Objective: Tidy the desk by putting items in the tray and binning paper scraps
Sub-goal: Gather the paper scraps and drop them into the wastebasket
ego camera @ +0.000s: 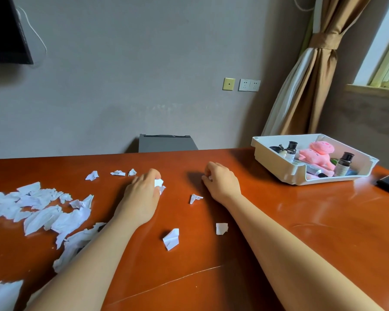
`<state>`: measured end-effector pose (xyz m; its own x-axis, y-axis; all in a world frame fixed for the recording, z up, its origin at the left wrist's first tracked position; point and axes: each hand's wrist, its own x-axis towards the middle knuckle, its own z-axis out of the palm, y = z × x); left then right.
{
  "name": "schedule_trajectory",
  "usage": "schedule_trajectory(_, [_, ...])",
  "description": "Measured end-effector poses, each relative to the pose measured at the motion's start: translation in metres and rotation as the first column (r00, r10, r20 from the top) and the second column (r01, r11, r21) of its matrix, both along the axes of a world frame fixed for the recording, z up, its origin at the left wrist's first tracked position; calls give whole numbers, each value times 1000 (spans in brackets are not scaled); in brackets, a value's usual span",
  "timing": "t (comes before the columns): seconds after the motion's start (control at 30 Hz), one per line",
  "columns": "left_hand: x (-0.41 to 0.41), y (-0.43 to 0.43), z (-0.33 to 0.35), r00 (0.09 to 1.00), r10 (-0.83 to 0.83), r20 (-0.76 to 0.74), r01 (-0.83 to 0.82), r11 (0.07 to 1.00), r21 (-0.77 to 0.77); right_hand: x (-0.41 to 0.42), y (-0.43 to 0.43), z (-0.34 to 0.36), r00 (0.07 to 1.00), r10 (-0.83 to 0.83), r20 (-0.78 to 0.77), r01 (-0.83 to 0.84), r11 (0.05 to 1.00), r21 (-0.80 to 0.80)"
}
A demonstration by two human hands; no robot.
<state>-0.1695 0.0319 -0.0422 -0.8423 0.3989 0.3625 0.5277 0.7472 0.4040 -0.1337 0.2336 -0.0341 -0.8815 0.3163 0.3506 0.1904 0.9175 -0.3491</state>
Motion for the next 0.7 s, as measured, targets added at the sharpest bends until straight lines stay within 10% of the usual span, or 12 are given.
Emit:
schedule_trajectory(0.27, [0, 8, 10, 996, -35, -83, 20, 985, -170, 18, -6, 2, 995, 38, -90, -37, 999, 20])
schedule_trajectory(0.7, [35, 41, 56, 993, -116, -34, 120, 985, 127, 51, -7, 44, 984, 57, -170, -85, 983, -164])
